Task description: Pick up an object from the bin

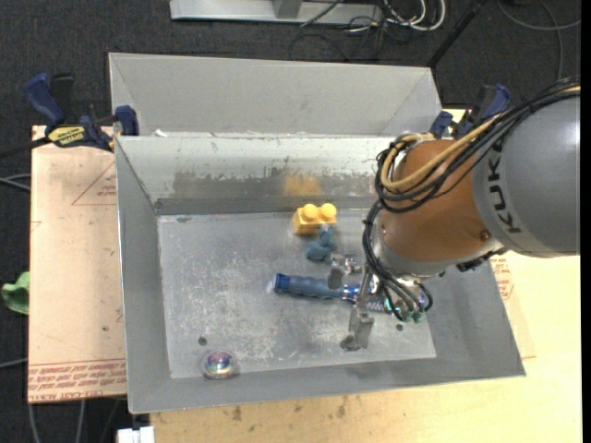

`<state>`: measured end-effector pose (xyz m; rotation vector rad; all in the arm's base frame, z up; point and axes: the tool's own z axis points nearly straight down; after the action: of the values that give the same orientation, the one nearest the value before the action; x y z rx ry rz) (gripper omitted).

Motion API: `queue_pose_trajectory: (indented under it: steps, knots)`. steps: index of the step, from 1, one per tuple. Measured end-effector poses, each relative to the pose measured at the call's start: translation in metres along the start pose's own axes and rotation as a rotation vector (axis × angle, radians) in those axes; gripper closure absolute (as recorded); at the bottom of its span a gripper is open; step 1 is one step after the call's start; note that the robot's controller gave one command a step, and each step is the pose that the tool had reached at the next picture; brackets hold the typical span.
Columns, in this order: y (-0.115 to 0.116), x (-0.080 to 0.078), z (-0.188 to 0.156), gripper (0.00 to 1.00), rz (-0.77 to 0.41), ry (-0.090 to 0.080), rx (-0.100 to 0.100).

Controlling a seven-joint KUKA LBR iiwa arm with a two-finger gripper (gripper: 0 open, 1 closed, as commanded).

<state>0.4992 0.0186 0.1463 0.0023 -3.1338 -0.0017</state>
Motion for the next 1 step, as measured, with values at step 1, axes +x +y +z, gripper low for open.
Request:
queue_pose_trajectory:
  steps: [1]
  knots:
    - [-0.012, -0.0625, 0.0634, 0.0, 0.148, -0.009, 0.0]
